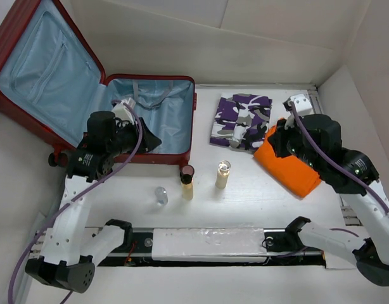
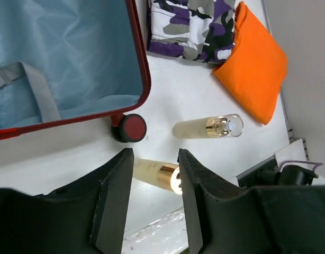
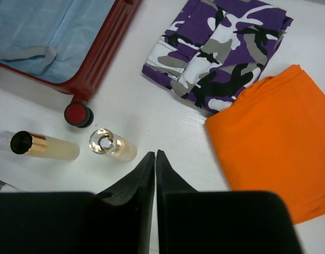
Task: Pack the luggage
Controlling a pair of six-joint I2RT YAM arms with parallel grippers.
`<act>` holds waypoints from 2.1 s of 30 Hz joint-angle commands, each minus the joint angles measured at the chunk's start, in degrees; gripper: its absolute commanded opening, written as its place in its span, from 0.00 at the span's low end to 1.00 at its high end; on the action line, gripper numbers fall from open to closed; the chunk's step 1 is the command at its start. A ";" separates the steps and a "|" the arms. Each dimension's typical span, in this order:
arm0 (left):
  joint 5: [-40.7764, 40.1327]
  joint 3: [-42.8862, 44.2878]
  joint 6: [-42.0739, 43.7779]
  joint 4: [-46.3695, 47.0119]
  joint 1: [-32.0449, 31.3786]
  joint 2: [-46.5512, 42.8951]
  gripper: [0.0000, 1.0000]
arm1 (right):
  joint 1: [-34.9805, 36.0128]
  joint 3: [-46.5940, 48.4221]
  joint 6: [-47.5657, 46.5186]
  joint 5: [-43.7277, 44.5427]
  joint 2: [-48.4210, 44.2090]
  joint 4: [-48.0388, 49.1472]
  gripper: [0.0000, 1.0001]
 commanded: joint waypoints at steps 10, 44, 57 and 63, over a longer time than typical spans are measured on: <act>-7.99 18.50 6.13 7.96 -0.38 14.05 0.38 | -1.07 -1.33 -0.79 -2.73 3.13 3.46 0.66; -50.61 -1.54 -33.70 -14.00 -60.15 9.39 0.82 | -2.21 -8.72 -3.08 -8.71 -1.17 4.07 0.77; -56.42 -2.95 -31.59 -10.31 -54.98 18.10 0.79 | -2.21 -10.29 -3.08 -11.34 -1.17 5.13 0.77; -52.90 -5.15 -25.62 -3.37 -47.50 13.79 0.73 | -2.21 -10.82 -2.55 -11.34 -1.70 4.60 0.77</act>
